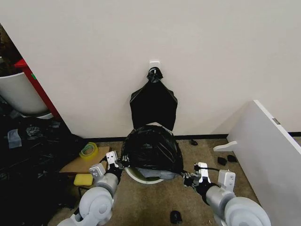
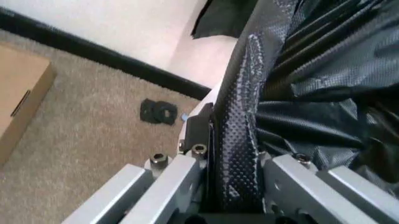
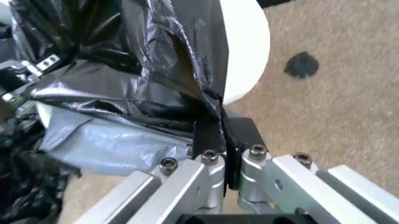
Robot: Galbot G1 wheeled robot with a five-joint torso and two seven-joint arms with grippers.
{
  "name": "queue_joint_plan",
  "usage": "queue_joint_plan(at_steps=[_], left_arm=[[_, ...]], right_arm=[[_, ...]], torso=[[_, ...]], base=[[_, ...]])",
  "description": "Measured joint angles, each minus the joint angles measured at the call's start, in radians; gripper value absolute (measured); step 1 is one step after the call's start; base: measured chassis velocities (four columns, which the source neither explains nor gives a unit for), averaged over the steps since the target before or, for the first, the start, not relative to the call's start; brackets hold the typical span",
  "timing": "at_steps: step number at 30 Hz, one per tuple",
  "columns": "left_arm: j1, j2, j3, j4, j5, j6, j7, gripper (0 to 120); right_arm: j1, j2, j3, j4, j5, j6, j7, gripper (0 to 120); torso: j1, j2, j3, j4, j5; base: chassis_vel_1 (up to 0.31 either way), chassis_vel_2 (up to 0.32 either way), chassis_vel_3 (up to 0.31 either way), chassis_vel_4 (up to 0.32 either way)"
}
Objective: Place the garbage bag over the trash bin.
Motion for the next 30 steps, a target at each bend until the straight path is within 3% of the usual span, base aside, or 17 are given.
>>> queue_joint_plan(at_steps=[5, 11, 16, 26, 28, 30], left_arm=[[-0.002, -0.009, -0.009, 0.012, -0.050, -0.002, -0.039, 0], [-0.006, -0.024, -0.007, 0.003, -0.091, -0.001, -0.070, 0], [-0.005, -0.019, -0.006, -0.015, -0.096, 0.013, -0.082, 0], [-0.009, -0.021, -0.009, -0.012, -0.081, 0.028, -0.110, 0], [-0.021, -0.025, -0.006, -0.001, -0.085, 0.036, -0.132, 0], [-0.026, -0.026, -0.004, 0.004, -0.089, 0.041, -0.141, 0]], right_arm=[[-0.086, -0.021, 0.101, -0.011, 0.046, -0.049, -0.185, 0], [-0.090, -0.003, 0.054, -0.039, -0.017, -0.054, -0.280, 0], [-0.074, 0.010, 0.005, -0.048, -0.062, -0.032, -0.266, 0], [-0.141, 0.000, 0.010, 0.037, -0.222, 0.036, -0.265, 31], [-0.165, -0.008, 0.009, 0.061, -0.328, 0.074, -0.282, 43], [-0.171, -0.010, 0.008, 0.065, -0.362, 0.088, -0.287, 46]], torso=[[0.000, 0.000, 0.000, 0.0000, -0.0001], [0.000, 0.000, 0.000, 0.0000, 0.0001], [0.000, 0.000, 0.000, 0.0001, 0.0000], [0.000, 0.000, 0.000, -0.0001, -0.0002], [0.000, 0.000, 0.000, 0.0001, -0.0002], [0.000, 0.000, 0.000, 0.0001, -0.0002]], base=[[0.000, 0.000, 0.000, 0.000], [0.000, 0.000, 0.000, 0.000], [0.000, 0.000, 0.000, 0.000], [0.000, 0.000, 0.000, 0.000], [0.000, 0.000, 0.000, 0.000], [0.000, 0.000, 0.000, 0.000]])
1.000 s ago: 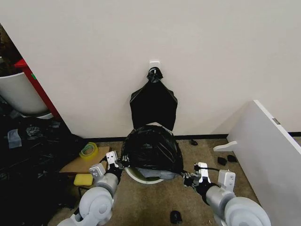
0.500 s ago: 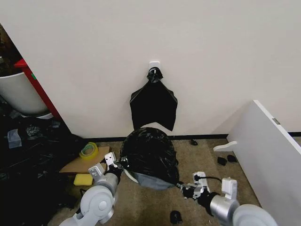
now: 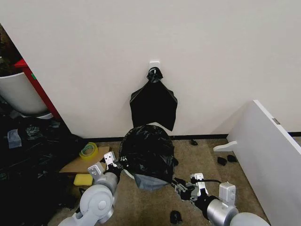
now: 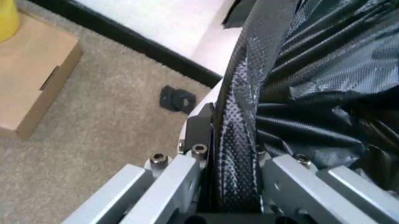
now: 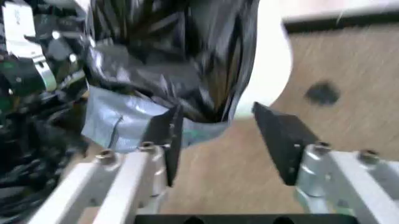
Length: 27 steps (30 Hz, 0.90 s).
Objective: Place the garbage bag over the trash bin.
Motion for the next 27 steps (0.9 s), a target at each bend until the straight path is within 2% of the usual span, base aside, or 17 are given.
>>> queue_joint_plan(at_steps=[2, 3, 6, 7, 8, 9, 10, 11, 14, 18, 20, 22, 24, 27], left_arm=[[-0.018, -0.002, 0.005, 0.012, -0.028, 0.017, -0.026, 0], [-0.018, -0.002, 0.005, 0.012, -0.028, 0.017, -0.026, 0], [-0.041, 0.001, 0.016, 0.022, -0.074, 0.040, -0.063, 0], [-0.041, 0.001, 0.016, 0.022, -0.074, 0.040, -0.063, 0], [-0.051, 0.003, 0.021, 0.027, -0.087, 0.047, -0.074, 0], [-0.091, 0.003, 0.039, 0.045, -0.118, 0.064, -0.102, 0], [-0.107, 0.002, 0.044, 0.053, -0.126, 0.067, -0.107, 0], [-0.107, 0.002, 0.044, 0.053, -0.126, 0.067, -0.107, 0], [-0.148, -0.003, 0.055, 0.072, -0.142, 0.077, -0.119, 0], [-0.161, -0.007, 0.061, 0.075, -0.149, 0.086, -0.122, 0], [-0.162, -0.006, 0.064, 0.073, -0.154, 0.096, -0.122, 0], [-0.161, -0.006, 0.064, 0.073, -0.155, 0.096, -0.122, 0], [-0.154, 0.000, 0.063, 0.065, -0.158, 0.102, -0.122, 0], [-0.153, 0.003, 0.059, 0.062, -0.160, 0.102, -0.122, 0]], right_arm=[[-0.013, -0.006, -0.011, 0.005, -0.128, 0.059, -0.019, 58], [-0.013, -0.006, -0.011, 0.005, -0.128, 0.059, -0.019, 58], [-0.037, -0.020, -0.045, -0.005, -0.322, 0.186, -0.080, 71], [-0.037, -0.020, -0.045, -0.005, -0.322, 0.186, -0.080, 71], [-0.045, -0.026, -0.066, -0.018, -0.424, 0.258, -0.110, 78], [-0.050, -0.047, -0.128, -0.066, -0.672, 0.409, -0.177, 92], [-0.050, -0.054, -0.148, -0.085, -0.733, 0.455, -0.195, 97], [-0.050, -0.054, -0.148, -0.085, -0.733, 0.455, -0.195, 97], [-0.031, -0.068, -0.206, -0.155, -0.898, 0.600, -0.244, 100], [0.014, -0.067, -0.247, -0.214, -0.980, 0.648, -0.244, 100], [0.097, -0.054, -0.285, -0.287, -1.070, 0.679, -0.228, 98], [0.103, -0.053, -0.287, -0.292, -1.075, 0.680, -0.226, 97], [0.173, -0.046, -0.314, -0.344, -1.122, 0.686, -0.211, 84], [0.199, -0.048, -0.328, -0.362, -1.134, 0.686, -0.207, 76]], torso=[[0.000, 0.000, 0.000, 0.0000, 0.0002], [0.000, 0.000, 0.000, 0.0000, 0.0002], [0.000, 0.000, 0.000, -0.0001, 0.0001], [0.000, 0.000, 0.000, -0.0001, 0.0001], [0.000, 0.000, 0.000, 0.0000, 0.0001], [0.000, 0.000, 0.000, 0.0000, 0.0002], [0.000, 0.000, 0.000, 0.0000, 0.0001], [0.000, 0.000, 0.000, 0.0000, 0.0001], [0.000, 0.000, 0.000, -0.0002, 0.0001], [0.000, 0.000, 0.000, -0.0001, 0.0003], [0.000, 0.000, 0.000, 0.0000, 0.0004], [0.000, 0.000, 0.000, 0.0001, 0.0004], [0.000, 0.000, 0.000, 0.0002, 0.0002], [0.000, 0.000, 0.000, 0.0002, 0.0002]], base=[[0.000, 0.000, 0.000, 0.000], [0.000, 0.000, 0.000, 0.000], [0.000, 0.000, 0.000, 0.000], [0.000, 0.000, 0.000, 0.000], [0.000, 0.000, 0.000, 0.000], [0.000, 0.000, 0.000, 0.000], [0.000, 0.000, 0.000, 0.000], [0.000, 0.000, 0.000, 0.000], [0.000, 0.000, 0.000, 0.000], [0.000, 0.000, 0.000, 0.000], [0.000, 0.000, 0.000, 0.000], [0.000, 0.000, 0.000, 0.000], [0.000, 0.000, 0.000, 0.000], [0.000, 0.000, 0.000, 0.000]])
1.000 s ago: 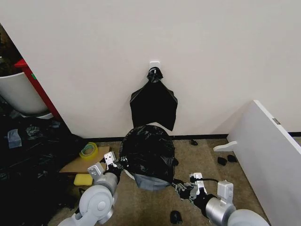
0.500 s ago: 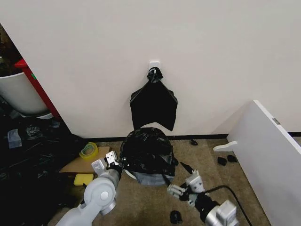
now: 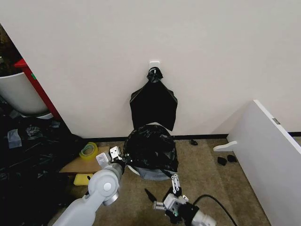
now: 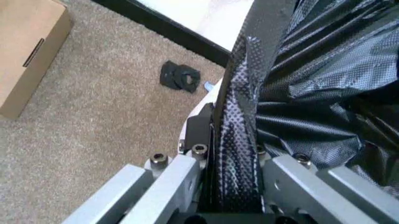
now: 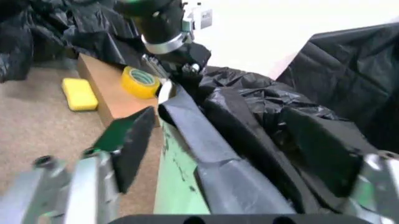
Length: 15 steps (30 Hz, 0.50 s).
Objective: Place the garbage bag over the trash bin.
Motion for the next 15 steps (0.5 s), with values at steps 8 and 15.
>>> queue_joint_plan(at_steps=[8, 15], left_arm=[[-0.002, 0.002, -0.007, -0.002, -0.001, 0.009, 0.002, 0], [0.001, 0.000, -0.007, -0.007, -0.001, 0.014, 0.004, 0]], right_arm=[[0.016, -0.008, -0.037, -0.012, -0.011, -0.004, 0.012, 44], [0.015, -0.009, -0.045, -0.012, 0.007, -0.027, 0.025, 21]], torso=[[0.000, 0.000, 0.000, -0.0003, 0.0000], [0.000, 0.000, 0.000, -0.0003, 0.0000]], base=[[0.000, 0.000, 0.000, 0.000], [0.000, 0.000, 0.000, 0.000]])
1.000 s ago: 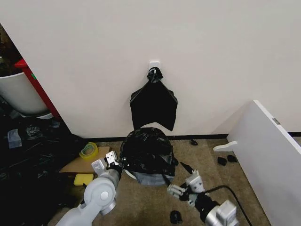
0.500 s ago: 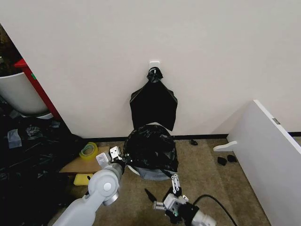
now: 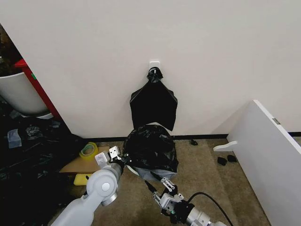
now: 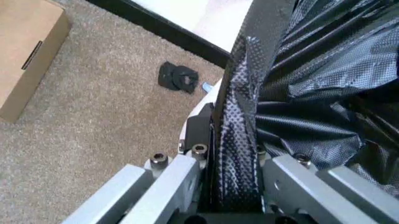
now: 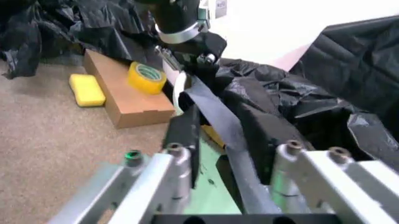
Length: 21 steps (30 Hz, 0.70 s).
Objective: Place the garbage bag over the trash bin.
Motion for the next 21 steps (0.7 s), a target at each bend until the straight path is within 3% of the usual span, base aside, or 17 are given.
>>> queue_joint_plan(at_steps=[5, 21], left_arm=[[0.002, 0.001, -0.002, -0.004, 0.000, 0.000, 0.001, 0], [-0.001, -0.004, -0.008, -0.030, -0.053, 0.006, -0.026, 0]], right_arm=[[-0.001, -0.004, 0.002, 0.006, 0.008, -0.006, 0.004, 1], [0.040, 0.000, -0.064, -0.067, 0.011, 0.017, -0.035, 0]], torso=[[0.000, 0.000, 0.000, 0.0000, 0.0000], [0.000, 0.000, 0.000, -0.0001, -0.0001]], base=[[0.000, 0.000, 0.000, 0.000], [0.000, 0.000, 0.000, 0.000]])
